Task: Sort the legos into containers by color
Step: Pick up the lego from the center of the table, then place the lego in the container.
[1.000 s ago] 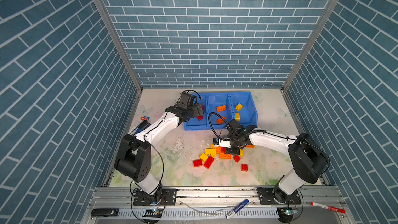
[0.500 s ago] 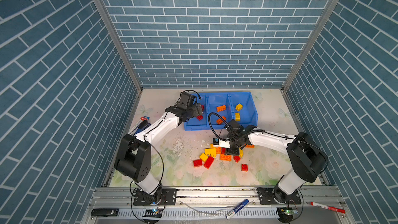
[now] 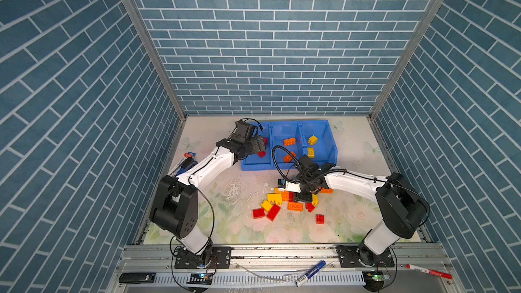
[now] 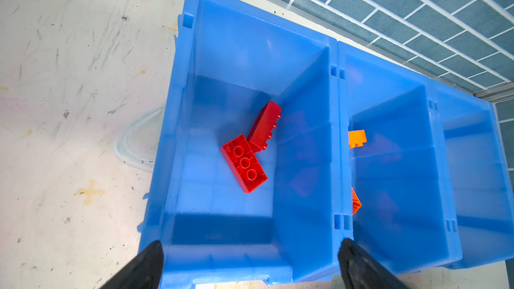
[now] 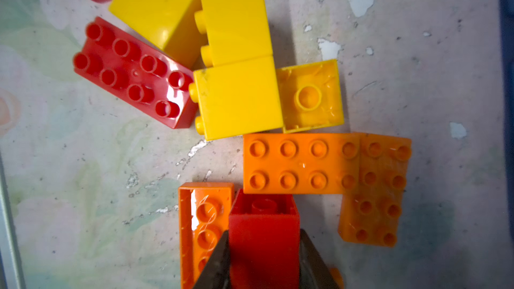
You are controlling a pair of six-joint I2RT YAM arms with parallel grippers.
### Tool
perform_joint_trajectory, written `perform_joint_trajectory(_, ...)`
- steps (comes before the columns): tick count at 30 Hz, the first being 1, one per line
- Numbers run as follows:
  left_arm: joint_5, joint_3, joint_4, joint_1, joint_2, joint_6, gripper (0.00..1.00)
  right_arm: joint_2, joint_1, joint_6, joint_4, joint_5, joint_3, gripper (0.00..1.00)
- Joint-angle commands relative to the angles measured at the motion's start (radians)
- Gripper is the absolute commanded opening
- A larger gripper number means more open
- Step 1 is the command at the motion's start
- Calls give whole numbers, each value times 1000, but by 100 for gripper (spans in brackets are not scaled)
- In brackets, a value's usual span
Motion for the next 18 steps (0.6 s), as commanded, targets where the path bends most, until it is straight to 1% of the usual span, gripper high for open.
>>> perform_joint_trajectory(1,-32,-39,-56,5,-56,13,99,-69,8,14,35,-38,78,25)
perform_joint_trajectory(4,-69,-79,-98,5,-115,20,99,-74,12,49,183,-83,79,25)
perform_joint_trajectory(7,-111,-141,-138,5,-191,16,99,-16,23,156,399,-102,94,24)
perform_joint_trajectory(9,-140,-175,-169,7,-237,10,99,53,35,253,504,-57,139,24)
perform_joint_trajectory(12,-185,-213,-237,11,-290,-2,99,168,48,363,549,96,256,24)
perform_joint_trajectory(14,-214,-237,-289,12,-322,-16,99,237,58,382,554,187,327,25)
perform_joint_trajectory(17,-249,-282,-354,14,-368,-37,99,308,66,386,557,192,400,26)
perform_joint_trajectory(18,-256,-296,-367,16,-386,-43,99,326,68,395,558,221,418,27)
